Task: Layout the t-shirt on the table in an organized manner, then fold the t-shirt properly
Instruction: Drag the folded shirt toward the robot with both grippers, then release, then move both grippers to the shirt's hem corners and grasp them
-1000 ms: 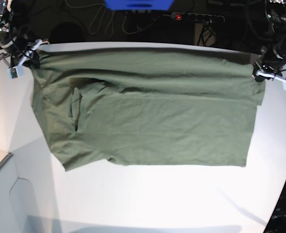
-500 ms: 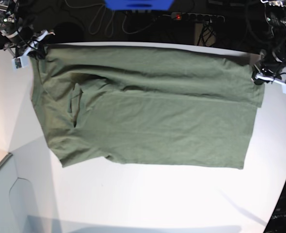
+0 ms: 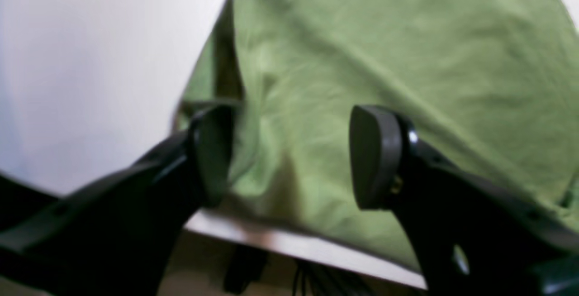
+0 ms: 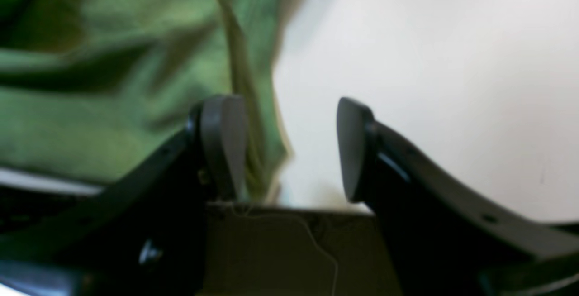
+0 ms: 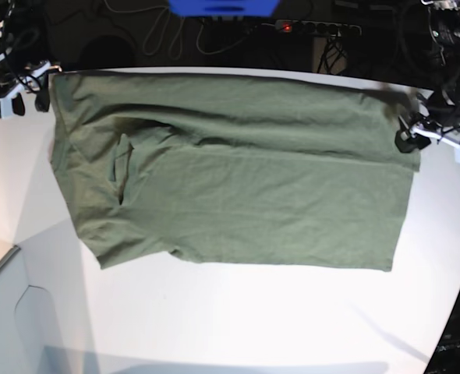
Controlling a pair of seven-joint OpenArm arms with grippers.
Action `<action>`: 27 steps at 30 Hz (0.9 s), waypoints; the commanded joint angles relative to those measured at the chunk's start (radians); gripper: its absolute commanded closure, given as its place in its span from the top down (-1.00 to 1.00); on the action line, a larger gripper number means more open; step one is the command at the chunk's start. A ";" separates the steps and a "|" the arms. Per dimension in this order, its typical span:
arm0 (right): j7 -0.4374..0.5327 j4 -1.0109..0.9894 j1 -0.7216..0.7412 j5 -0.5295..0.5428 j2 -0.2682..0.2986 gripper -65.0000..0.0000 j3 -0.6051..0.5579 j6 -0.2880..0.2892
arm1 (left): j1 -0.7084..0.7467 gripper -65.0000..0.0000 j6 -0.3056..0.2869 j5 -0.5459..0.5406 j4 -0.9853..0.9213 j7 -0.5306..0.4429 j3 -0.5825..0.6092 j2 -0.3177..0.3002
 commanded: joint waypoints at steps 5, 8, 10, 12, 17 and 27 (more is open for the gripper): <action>0.010 0.012 0.089 0.009 0.028 0.00 0.001 0.010 | -0.027 0.21 -0.002 -0.008 0.048 -0.017 -0.009 -0.016; 0.009 -0.015 0.176 -0.045 0.034 0.00 -0.055 0.010 | -0.108 0.21 0.004 0.005 0.034 -0.018 -0.009 -0.016; 0.009 -0.057 0.258 -0.120 0.029 0.01 -0.085 0.010 | -0.165 0.21 0.000 0.005 -0.001 -0.018 -0.009 -0.024; 0.009 -0.116 0.342 -0.189 0.020 0.08 -0.113 0.010 | -0.231 0.21 0.000 0.005 -0.039 -0.018 -0.007 -0.025; 0.010 -0.308 0.561 -0.327 -0.001 0.22 -0.124 0.010 | -0.395 0.21 0.001 0.026 -0.165 -0.023 -0.004 -0.041; 0.021 -0.738 0.898 -0.398 0.065 0.22 -0.121 0.010 | -0.615 0.22 -0.002 0.290 -0.484 -0.262 0.120 -0.050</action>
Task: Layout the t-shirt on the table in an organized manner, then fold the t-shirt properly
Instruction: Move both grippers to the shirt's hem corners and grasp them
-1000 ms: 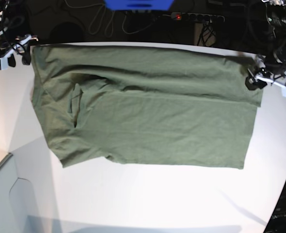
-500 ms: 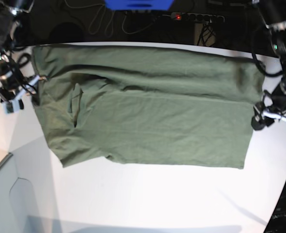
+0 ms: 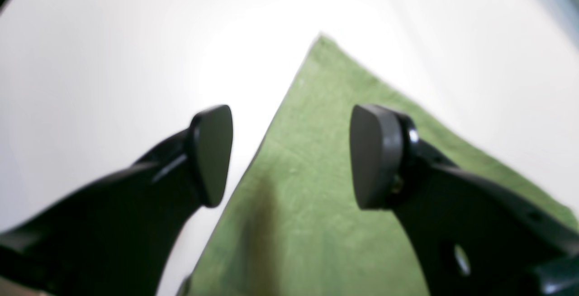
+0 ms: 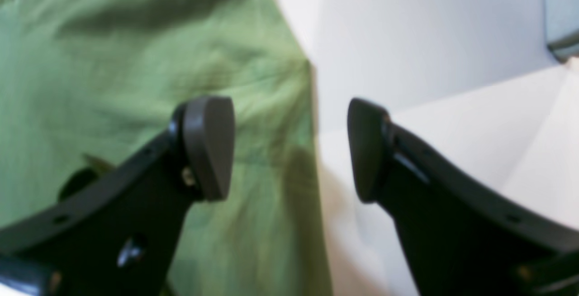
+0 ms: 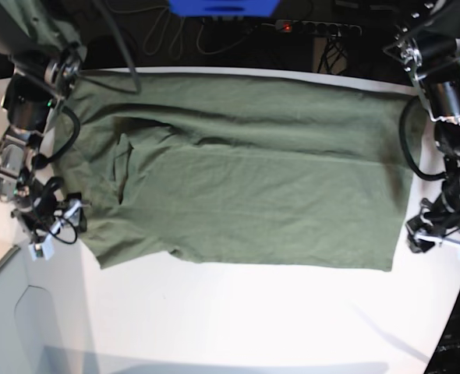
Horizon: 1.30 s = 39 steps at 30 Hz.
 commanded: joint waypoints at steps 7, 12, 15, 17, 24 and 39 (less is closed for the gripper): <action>0.156 -0.240 0.126 0.012 0.062 0.23 -0.007 -0.066 | -0.142 0.35 -0.001 0.124 -0.321 -0.248 0.108 -0.029; 0.194 -0.334 0.129 0.012 0.070 0.23 -0.007 -0.067 | -0.208 0.35 -0.001 0.171 -0.542 -0.360 0.135 -0.031; 0.194 -0.345 0.126 0.012 0.068 0.22 -0.007 -0.067 | -0.213 0.35 -0.001 0.205 -0.582 -0.403 0.135 -0.031; 0.193 -0.345 0.123 0.012 0.064 0.22 -0.007 -0.067 | -0.213 0.35 -0.001 0.225 -0.582 -0.413 0.135 -0.029; 0.193 -0.345 0.094 0.010 0.036 -0.11 -0.012 -0.067 | -0.207 0.35 -0.001 0.230 -0.584 -0.415 0.135 -0.021; 0.193 -0.345 0.057 0.010 0.021 -1.00 -0.107 -0.067 | -0.182 0.09 -0.003 0.220 -0.585 -0.413 0.135 0.011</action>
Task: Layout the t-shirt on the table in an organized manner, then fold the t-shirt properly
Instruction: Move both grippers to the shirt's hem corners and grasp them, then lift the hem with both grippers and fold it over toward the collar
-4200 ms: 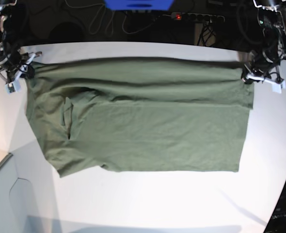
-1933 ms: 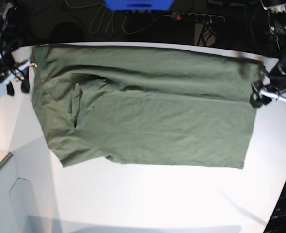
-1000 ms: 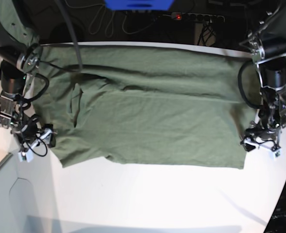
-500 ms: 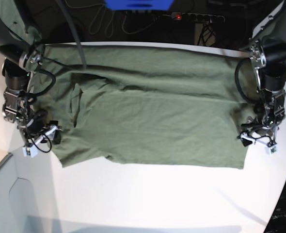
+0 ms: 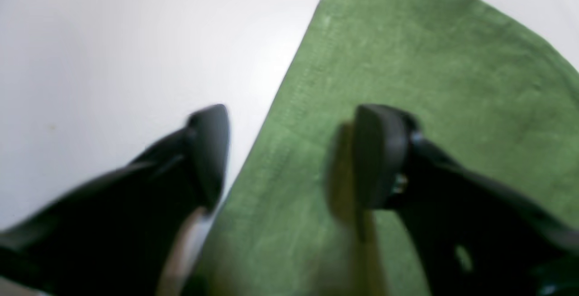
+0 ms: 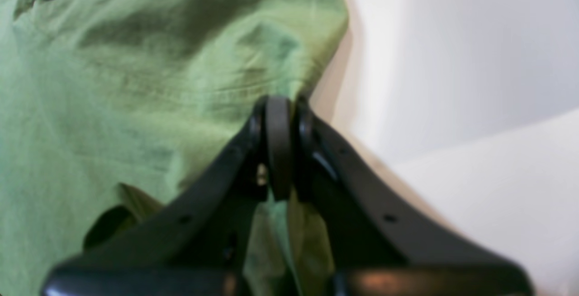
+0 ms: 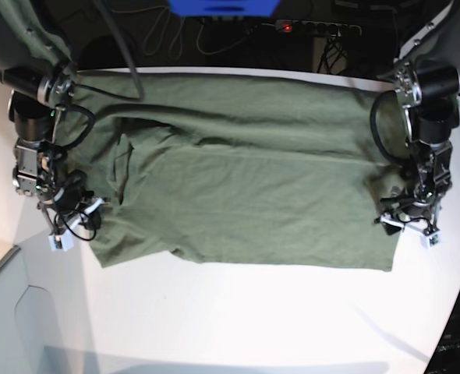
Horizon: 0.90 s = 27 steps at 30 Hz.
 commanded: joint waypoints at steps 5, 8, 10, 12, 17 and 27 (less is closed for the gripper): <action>-0.052 0.002 0.002 -0.023 0.004 -1.00 -0.004 0.001 | -0.014 -0.84 -0.005 -0.007 0.006 0.021 -0.008 -0.006; -0.051 0.008 0.004 -0.022 0.004 -1.00 -0.004 0.001 | -0.014 -1.00 -0.005 -0.008 0.015 0.027 -0.010 -0.006; -0.051 0.011 0.009 -0.020 0.004 -1.00 -0.001 0.001 | -0.006 -1.00 -0.005 -0.008 0.020 0.027 -0.010 -0.006; -0.051 0.057 0.005 -0.017 0.004 -1.00 0.002 0.001 | 0.008 -1.00 -0.005 -0.028 0.055 0.028 -0.011 -0.006; -0.052 0.272 -0.065 -0.017 -0.036 -1.00 0.002 0.002 | 0.141 -1.00 -0.005 -0.208 0.273 0.076 -0.004 -0.016; -0.052 0.614 -0.220 -0.016 -0.096 -1.00 0.004 0.002 | 0.237 -1.00 -0.005 -0.269 0.568 0.239 -0.011 -0.016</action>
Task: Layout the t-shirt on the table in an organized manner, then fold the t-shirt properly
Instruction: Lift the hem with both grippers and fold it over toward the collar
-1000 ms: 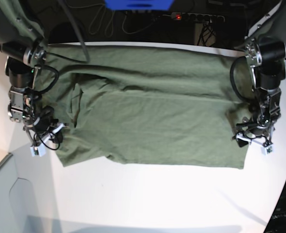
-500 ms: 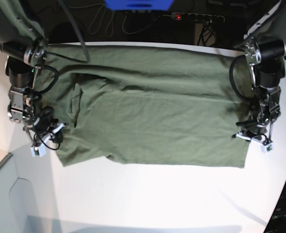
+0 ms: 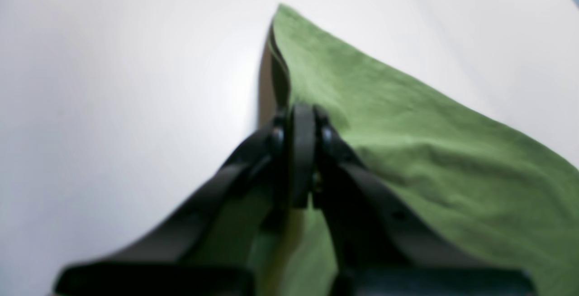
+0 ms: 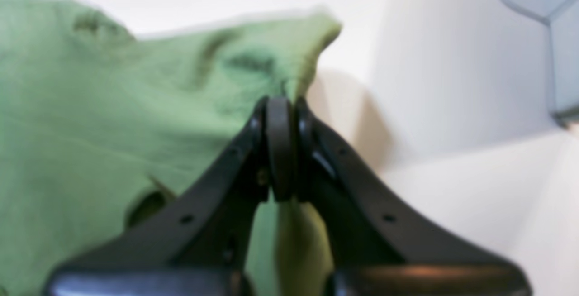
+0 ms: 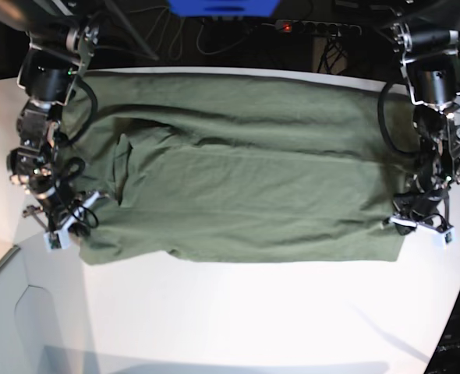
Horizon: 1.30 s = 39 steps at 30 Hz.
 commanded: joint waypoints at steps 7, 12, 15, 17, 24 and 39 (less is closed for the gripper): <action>0.029 0.168 -0.078 0.045 -0.025 -1.00 0.086 0.002 | 0.065 -1.00 -0.009 -0.010 0.196 0.065 -0.098 -0.007; 0.029 0.255 -0.189 0.097 -0.025 -1.00 0.101 0.003 | 0.152 -1.00 -0.009 -0.011 0.257 0.089 -0.123 -0.005; 0.030 0.263 -0.249 0.101 -0.026 -1.00 0.100 0.003 | 0.204 -1.00 -0.009 -0.011 0.288 0.085 -0.123 -0.004; 0.030 0.263 -0.281 0.101 -0.026 -1.00 0.098 0.003 | 0.238 -1.00 -0.009 -0.011 0.294 0.081 -0.123 0.015; 0.030 0.262 -0.335 0.100 -0.028 -1.00 0.101 0.003 | 0.322 -1.00 -0.009 -0.011 0.294 0.079 -0.123 0.045; 0.019 0.262 -0.355 0.095 -0.026 -0.98 0.115 0.003 | 0.353 -0.75 -0.009 -0.010 0.296 0.089 -0.117 0.059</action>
